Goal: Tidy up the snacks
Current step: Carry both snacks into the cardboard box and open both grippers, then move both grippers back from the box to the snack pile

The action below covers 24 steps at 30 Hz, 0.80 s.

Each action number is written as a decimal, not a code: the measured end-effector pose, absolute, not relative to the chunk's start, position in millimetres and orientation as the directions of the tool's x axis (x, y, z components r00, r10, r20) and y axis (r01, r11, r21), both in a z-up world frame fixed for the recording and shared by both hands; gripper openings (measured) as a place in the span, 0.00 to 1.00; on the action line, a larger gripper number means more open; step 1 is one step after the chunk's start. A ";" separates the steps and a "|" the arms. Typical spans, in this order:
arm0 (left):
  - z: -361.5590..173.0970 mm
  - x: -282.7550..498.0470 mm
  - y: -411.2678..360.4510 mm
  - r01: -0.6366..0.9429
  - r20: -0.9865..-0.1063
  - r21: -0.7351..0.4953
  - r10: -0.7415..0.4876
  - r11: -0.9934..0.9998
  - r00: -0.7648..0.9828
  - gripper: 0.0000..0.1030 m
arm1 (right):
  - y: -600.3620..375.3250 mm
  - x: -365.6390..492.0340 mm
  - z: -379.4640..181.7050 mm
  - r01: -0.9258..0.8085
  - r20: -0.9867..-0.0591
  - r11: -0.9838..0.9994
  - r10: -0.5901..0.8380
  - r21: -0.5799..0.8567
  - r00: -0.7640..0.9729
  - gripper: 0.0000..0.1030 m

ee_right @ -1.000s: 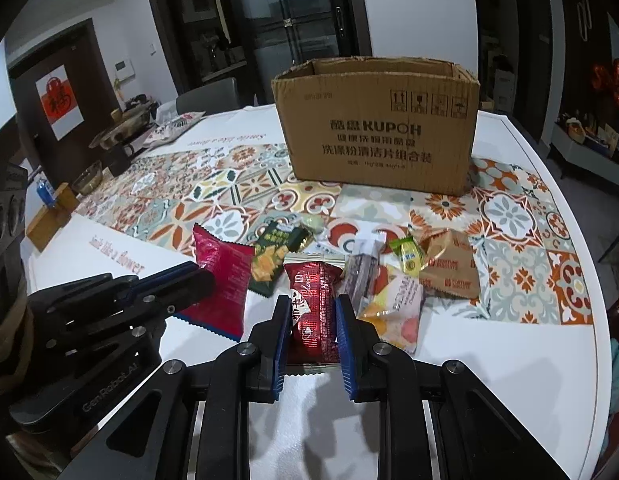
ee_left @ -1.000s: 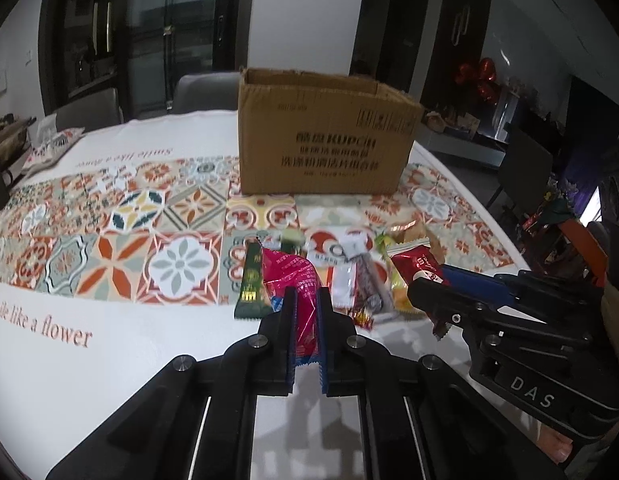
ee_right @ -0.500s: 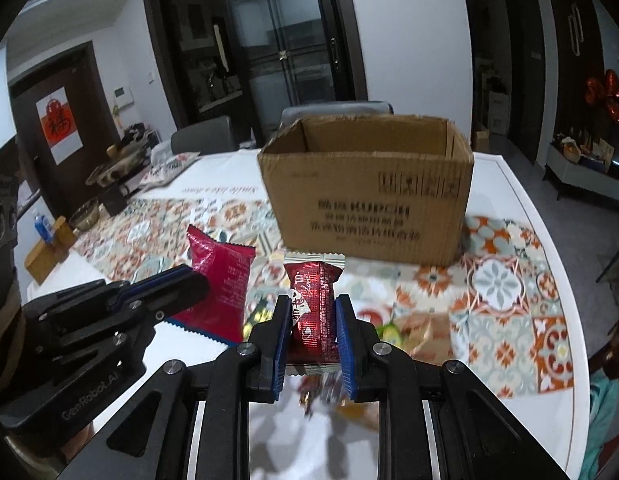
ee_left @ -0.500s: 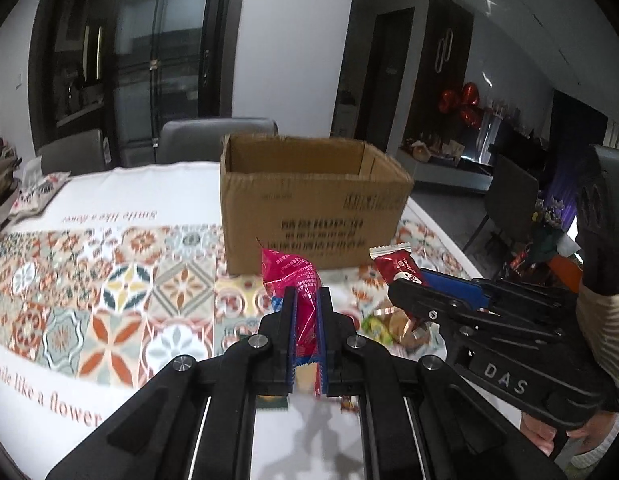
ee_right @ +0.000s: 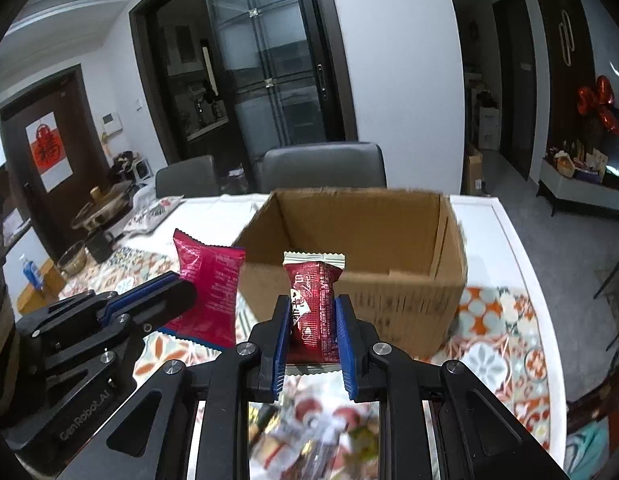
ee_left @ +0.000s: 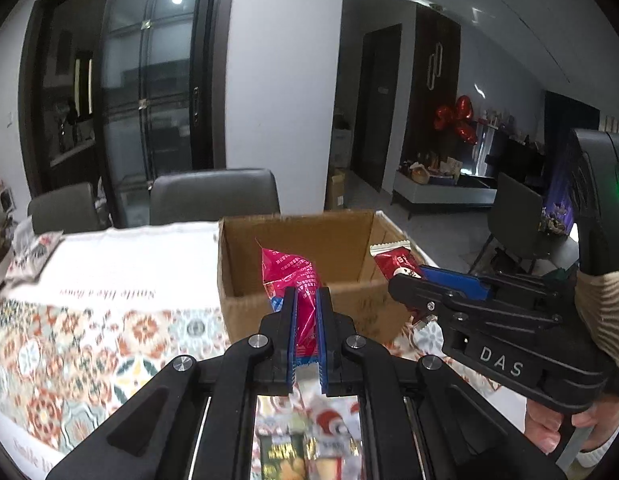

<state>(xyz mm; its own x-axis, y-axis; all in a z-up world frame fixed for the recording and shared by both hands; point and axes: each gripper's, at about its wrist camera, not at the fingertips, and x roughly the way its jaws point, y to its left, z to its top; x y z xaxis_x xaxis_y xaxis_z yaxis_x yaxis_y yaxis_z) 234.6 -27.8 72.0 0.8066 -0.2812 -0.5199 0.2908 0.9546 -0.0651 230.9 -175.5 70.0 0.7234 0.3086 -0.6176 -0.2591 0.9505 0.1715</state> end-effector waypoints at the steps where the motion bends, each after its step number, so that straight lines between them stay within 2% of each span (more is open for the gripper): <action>1: 75.3 240.7 -28.2 0.292 -0.519 -0.061 -0.280 0.954 0.807 0.10 | -175.9 235.8 73.3 -0.257 -0.616 0.951 0.307 0.170 0.726 0.23; 8: 84.7 286.0 -28.9 0.305 -0.533 -0.060 -0.289 0.950 0.795 0.10 | -175.8 272.6 88.9 -0.256 -0.631 0.957 0.282 0.135 0.723 0.23; 18: 74.4 342.5 -35.4 0.291 -0.606 -0.071 -0.272 0.954 0.748 0.11 | -178.8 320.5 80.7 -0.233 -0.685 0.966 0.248 0.116 0.685 0.23; 19: 74.6 345.4 -36.3 0.287 -0.611 -0.068 -0.268 0.955 0.745 0.14 | -179.0 324.7 79.3 -0.229 -0.689 0.966 0.246 0.119 0.682 0.23; 21: 73.2 350.5 -32.7 0.263 -0.625 -0.065 -0.245 0.963 0.741 0.34 | -178.8 330.5 77.4 -0.226 -0.693 0.967 0.243 0.117 0.679 0.29; 22: 71.8 348.8 -28.7 0.243 -0.627 -0.070 -0.232 0.968 0.744 0.48 | -179.0 332.1 75.7 -0.206 -0.700 0.973 0.218 0.103 0.681 0.45; 23: 71.5 345.8 -27.0 0.237 -0.626 -0.069 -0.227 0.969 0.746 0.49 | -180.1 332.4 75.1 -0.187 -0.700 0.978 0.198 0.094 0.686 0.55; 24: 71.0 341.3 -25.2 0.236 -0.626 -0.062 -0.222 0.970 0.748 0.49 | -181.6 331.1 74.7 -0.177 -0.695 0.980 0.189 0.090 0.693 0.55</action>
